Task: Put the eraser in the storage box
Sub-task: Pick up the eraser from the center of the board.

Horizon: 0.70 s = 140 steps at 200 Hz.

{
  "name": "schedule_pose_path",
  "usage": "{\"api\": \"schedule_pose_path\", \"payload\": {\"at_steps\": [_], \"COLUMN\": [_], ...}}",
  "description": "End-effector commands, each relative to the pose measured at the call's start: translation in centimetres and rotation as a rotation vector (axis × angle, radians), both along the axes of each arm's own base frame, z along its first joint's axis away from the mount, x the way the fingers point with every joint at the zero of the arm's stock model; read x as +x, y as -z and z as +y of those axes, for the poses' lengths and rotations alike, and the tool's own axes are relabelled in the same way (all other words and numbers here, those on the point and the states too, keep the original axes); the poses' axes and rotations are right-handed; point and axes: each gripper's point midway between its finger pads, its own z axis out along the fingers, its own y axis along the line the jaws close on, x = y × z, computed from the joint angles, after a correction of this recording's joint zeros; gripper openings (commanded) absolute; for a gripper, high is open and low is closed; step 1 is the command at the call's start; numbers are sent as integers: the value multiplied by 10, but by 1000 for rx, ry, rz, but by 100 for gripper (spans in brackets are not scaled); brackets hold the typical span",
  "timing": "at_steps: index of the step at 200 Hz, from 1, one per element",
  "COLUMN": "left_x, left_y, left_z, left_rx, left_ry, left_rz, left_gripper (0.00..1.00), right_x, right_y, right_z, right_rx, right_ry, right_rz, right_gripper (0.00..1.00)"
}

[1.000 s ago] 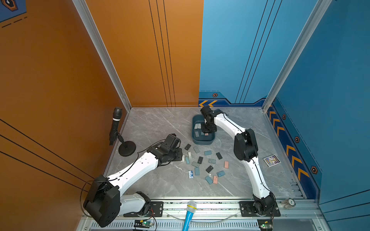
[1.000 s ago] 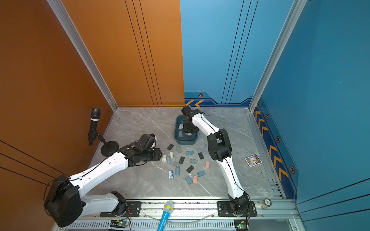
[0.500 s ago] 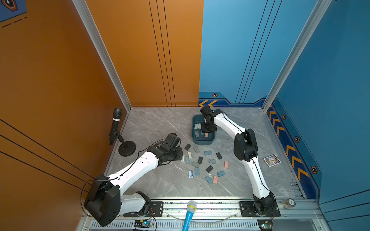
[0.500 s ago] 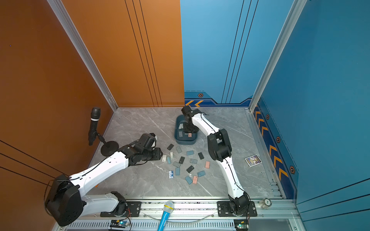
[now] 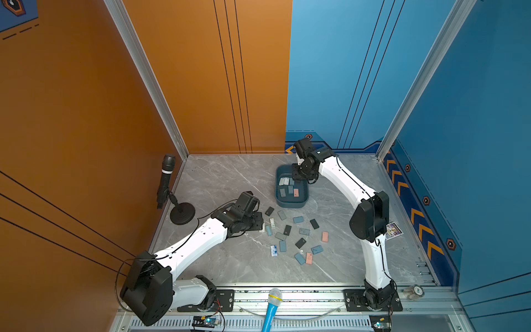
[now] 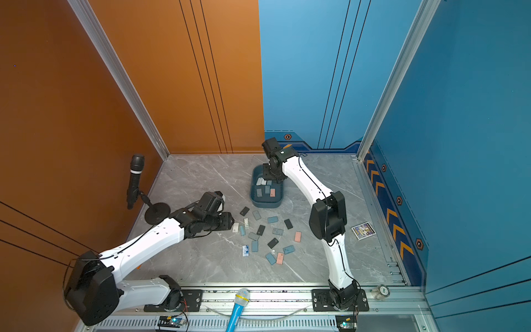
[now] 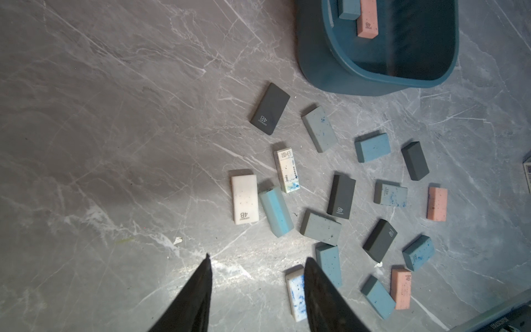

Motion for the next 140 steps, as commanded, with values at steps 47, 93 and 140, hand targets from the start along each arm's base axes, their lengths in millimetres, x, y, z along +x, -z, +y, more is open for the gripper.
{"api": "schedule_pose_path", "payload": {"at_steps": [47, 93, 140], "left_x": [-21, -27, -26], "left_y": [37, 59, 83], "left_z": [0, -3, -11], "left_rx": [75, 133, 178], "left_ry": [11, 44, 72], "left_rz": [129, 184, 239], "left_gripper": [54, 53, 53], "right_x": [-60, -97, -121], "right_y": [-44, -42, -34], "right_z": [-33, -66, -95], "right_rx": [-2, 20, 40], "right_ry": [3, 68, 138], "right_rz": [-95, -123, -135], "right_gripper": [48, 48, 48]}}
